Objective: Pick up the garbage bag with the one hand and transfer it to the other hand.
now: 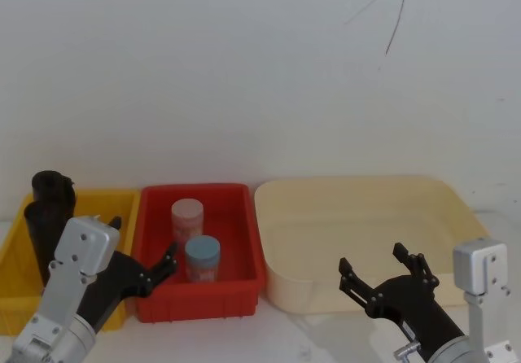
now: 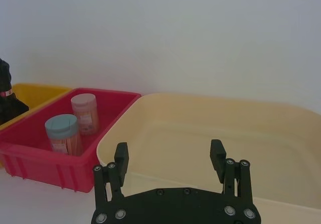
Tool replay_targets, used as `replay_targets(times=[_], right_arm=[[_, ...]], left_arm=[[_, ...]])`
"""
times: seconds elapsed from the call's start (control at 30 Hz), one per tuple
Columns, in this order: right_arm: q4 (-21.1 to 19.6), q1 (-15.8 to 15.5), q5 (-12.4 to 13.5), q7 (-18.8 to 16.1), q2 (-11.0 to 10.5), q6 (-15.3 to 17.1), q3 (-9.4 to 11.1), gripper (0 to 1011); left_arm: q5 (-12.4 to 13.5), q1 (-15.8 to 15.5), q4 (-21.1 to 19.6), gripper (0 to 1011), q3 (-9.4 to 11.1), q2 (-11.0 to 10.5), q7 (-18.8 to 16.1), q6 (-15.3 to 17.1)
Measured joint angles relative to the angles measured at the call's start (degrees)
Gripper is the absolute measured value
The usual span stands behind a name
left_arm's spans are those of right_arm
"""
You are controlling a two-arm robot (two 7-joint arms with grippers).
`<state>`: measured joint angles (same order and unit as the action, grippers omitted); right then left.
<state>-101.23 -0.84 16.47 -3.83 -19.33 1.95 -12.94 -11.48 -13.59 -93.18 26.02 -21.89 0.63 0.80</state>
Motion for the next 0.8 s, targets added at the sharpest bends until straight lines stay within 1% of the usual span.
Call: replay_targets(times=[0.8], right_arm=[[0.0, 0.0, 0.0, 0.0, 0.0, 0.0, 0.0, 1001]], left_arm=[[0.0, 0.0, 0.0, 1002, 0.0, 0.0, 0.0, 0.0]])
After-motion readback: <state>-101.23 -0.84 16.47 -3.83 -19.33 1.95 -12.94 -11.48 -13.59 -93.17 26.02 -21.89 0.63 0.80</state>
